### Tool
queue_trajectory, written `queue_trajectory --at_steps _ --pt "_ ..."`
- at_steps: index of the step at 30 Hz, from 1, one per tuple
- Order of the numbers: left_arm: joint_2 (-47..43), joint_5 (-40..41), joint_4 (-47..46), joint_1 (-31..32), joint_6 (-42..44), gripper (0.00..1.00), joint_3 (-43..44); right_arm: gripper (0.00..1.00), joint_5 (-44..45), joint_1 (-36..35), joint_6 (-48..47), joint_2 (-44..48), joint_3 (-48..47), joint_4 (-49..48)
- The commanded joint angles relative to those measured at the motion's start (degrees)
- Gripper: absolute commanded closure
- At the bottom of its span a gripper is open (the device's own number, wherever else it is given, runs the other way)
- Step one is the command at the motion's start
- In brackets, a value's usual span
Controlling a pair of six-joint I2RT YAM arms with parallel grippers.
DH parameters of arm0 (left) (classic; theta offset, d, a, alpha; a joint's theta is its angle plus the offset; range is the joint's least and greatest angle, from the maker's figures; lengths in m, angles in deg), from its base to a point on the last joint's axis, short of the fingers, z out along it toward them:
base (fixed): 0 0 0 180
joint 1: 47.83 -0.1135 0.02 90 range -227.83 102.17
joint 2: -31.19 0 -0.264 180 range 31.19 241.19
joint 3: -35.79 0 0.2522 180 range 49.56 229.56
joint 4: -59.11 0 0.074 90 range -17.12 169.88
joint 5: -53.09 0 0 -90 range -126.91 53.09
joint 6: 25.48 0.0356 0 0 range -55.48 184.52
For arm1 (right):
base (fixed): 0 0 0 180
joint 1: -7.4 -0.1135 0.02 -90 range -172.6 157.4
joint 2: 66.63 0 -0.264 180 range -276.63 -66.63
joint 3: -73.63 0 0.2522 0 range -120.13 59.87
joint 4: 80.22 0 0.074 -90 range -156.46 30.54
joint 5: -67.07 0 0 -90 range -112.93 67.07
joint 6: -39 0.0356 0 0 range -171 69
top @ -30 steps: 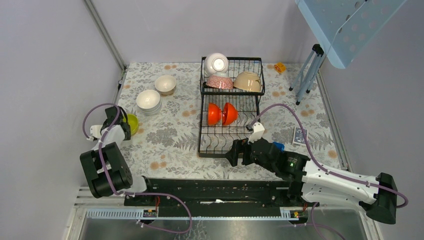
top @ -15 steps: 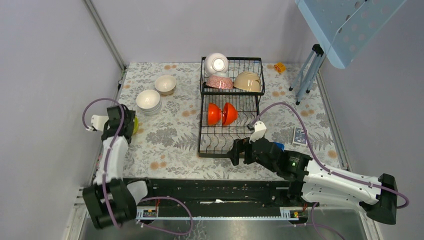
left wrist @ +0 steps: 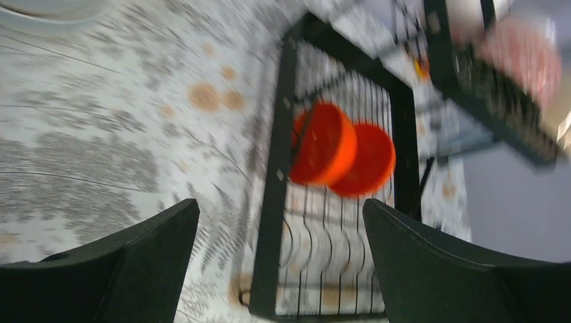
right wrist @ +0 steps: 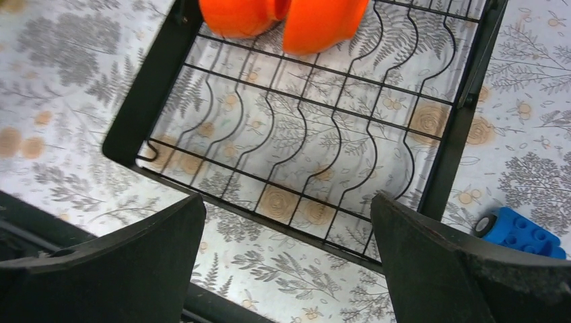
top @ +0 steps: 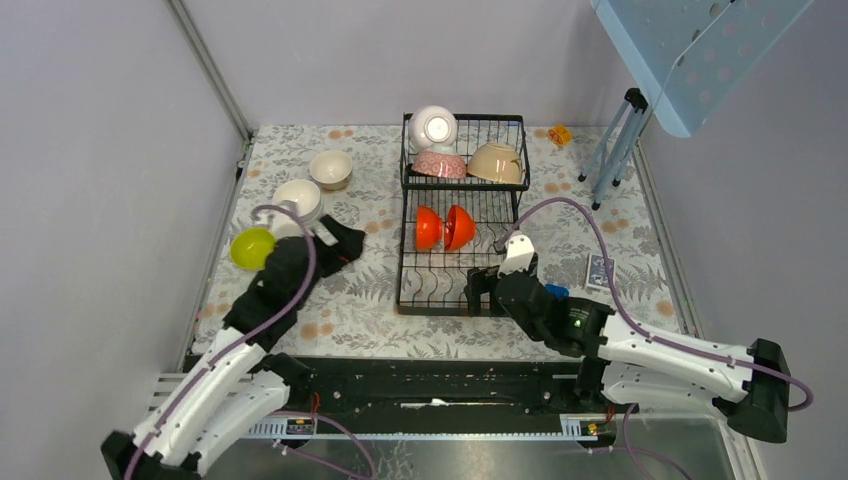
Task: Unload the bowls from the dish rack
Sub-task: Pick up the bowl from the dish rack.
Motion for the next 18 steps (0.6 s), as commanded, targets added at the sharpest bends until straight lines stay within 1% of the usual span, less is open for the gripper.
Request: queue_trajectory --at_steps 1,3,5,9,10,12,15,18 --pt "6.92 6.64 -5.69 18.36 5.71 0.05 -1.04 0.0 6.37 0.87 -2.25 -4.2 -2.24 -0.71" --pt "12.75 9.8 -8.17 25.36 7.92 0.05 0.19 0.0 5.77 1.48 -2.45 -5.44 -0.92 -2.99" --pt "17.83 9.09 -11.79 29.02 9.68 0.05 1.24 0.0 6.51 1.94 -2.12 -6.34 0.37 -5.22" --pt "22.76 4.88 -24.55 29.83 11.47 0.04 -2.28 0.0 9.09 4.37 0.08 -7.4 3.3 -10.34" --pt "23.4 4.27 -28.11 29.8 11.43 0.03 -4.14 0.01 8.34 5.52 0.53 -7.7 4.15 -11.77" --pt "24.56 4.06 -34.42 29.82 11.6 0.02 -5.97 0.03 3.7 9.59 1.23 -8.22 5.38 -14.41" --pt "25.25 5.26 -36.23 29.84 11.05 0.01 -6.62 0.04 -3.79 14.6 2.38 -10.21 4.17 -16.58" --pt "24.29 7.11 -35.35 29.8 8.7 0.01 -7.88 0.03 -5.06 15.71 2.44 -13.71 0.14 -17.07"
